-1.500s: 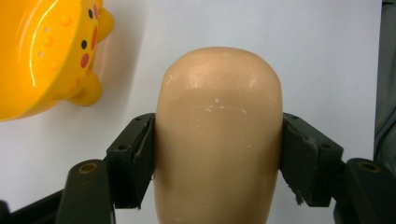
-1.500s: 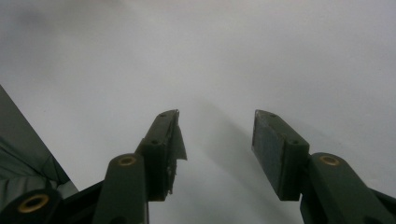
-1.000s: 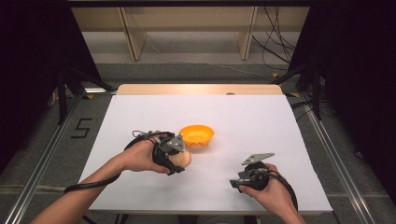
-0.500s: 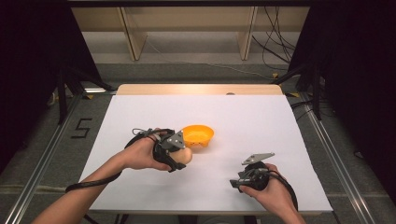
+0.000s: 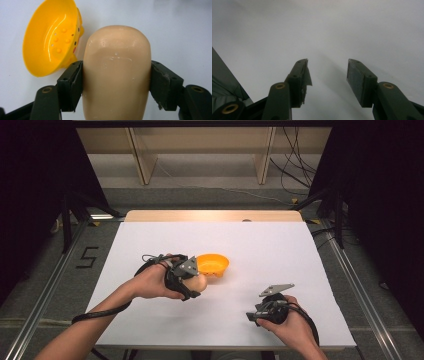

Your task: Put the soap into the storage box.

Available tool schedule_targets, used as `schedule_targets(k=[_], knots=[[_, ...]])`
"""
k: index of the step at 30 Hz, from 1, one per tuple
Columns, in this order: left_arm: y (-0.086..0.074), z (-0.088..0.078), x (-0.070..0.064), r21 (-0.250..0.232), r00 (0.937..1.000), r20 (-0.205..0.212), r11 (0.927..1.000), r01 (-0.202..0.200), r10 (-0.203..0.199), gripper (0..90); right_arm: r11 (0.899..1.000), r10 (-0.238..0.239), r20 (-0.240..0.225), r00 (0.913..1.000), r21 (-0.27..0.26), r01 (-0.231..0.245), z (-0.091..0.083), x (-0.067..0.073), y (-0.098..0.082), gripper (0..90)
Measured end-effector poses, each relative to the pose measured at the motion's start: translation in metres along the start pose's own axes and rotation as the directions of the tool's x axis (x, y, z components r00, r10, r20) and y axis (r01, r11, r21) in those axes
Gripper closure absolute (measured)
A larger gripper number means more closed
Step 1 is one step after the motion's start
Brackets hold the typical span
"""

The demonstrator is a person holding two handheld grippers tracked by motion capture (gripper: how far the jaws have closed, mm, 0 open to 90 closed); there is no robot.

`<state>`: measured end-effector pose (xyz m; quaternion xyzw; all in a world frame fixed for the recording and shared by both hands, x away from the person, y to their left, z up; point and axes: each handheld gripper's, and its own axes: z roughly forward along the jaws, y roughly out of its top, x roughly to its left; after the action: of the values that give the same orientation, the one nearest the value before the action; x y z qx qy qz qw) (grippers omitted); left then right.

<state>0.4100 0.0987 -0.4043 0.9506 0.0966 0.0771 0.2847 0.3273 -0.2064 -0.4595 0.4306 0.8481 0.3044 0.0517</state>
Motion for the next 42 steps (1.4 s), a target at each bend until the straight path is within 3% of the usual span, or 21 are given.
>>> schedule_targets(k=[3, 5, 14, 29, 32, 33, 38, 40, 41, 42], knots=[[0.001, -0.001, 0.001, -0.01, 0.9998, -0.002, 0.9998, 0.019, -0.019, 32.4, 1.0, 0.001, 0.001, 1.0, -0.005, -0.001, 0.0, 0.0, 0.0, 51.6], [0.003, -0.002, 0.003, -0.005, 1.0, -0.004, 1.0, 0.004, -0.004, 32.4, 1.0, 0.009, -0.002, 1.0, -0.002, -0.009, 0.0, 0.001, 0.0, 51.6], [0.008, -0.004, 0.008, -0.017, 0.9998, -0.014, 0.9998, 0.011, -0.011, 32.4, 1.0, 0.013, -0.002, 0.9999, -0.008, -0.013, 0.0, 0.001, 0.0, 51.6], [0.014, -0.004, 0.013, -0.025, 0.9992, -0.035, 0.9995, 0.017, -0.018, 32.4, 1.0, -0.001, 0.003, 1.0, -0.011, 0.001, -0.001, 0.0, 0.001, 51.6], [0.015, -0.003, 0.015, -0.038, 0.9989, -0.036, 0.9989, 0.028, -0.029, 32.4, 0.999, -0.026, -0.001, 0.9997, -0.019, 0.026, 0.001, -0.001, 0.001, 51.6], [0.015, -0.003, 0.015, -0.039, 0.999, -0.04, 0.999, 0.021, -0.023, 32.4, 1.0, -0.005, 0.002, 1.0, -0.011, 0.005, -0.001, 0.0, 0.001, 51.6], [0.016, -0.001, 0.019, -0.042, 0.9986, -0.046, 0.9988, 0.024, -0.026, 32.4, 1.0, -0.004, 0.003, 1.0, -0.016, 0.005, -0.001, 0.0, 0.001, 51.7], [0.016, -0.001, 0.022, -0.029, 0.9989, -0.045, 0.9996, 0.008, -0.009, 32.4, 1.0, -0.001, 0.002, 1.0, -0.018, 0.001, 0.0, 0.0, 0.002, 51.7], [0.016, 0.0, 0.02, -0.053, 0.9983, -0.048, 0.9982, 0.03, -0.033, 32.4, 1.0, -0.001, 0.002, 1.0, -0.018, 0.001, 0.0, 0.0, 0.002, 51.7], [0.017, 0.0, 0.022, -0.052, 0.9984, -0.052, 0.9984, 0.022, -0.025, 32.4, 1.0, -0.001, 0.002, 1.0, -0.018, 0.001, 0.0, 0.0, 0.002, 51.7]])
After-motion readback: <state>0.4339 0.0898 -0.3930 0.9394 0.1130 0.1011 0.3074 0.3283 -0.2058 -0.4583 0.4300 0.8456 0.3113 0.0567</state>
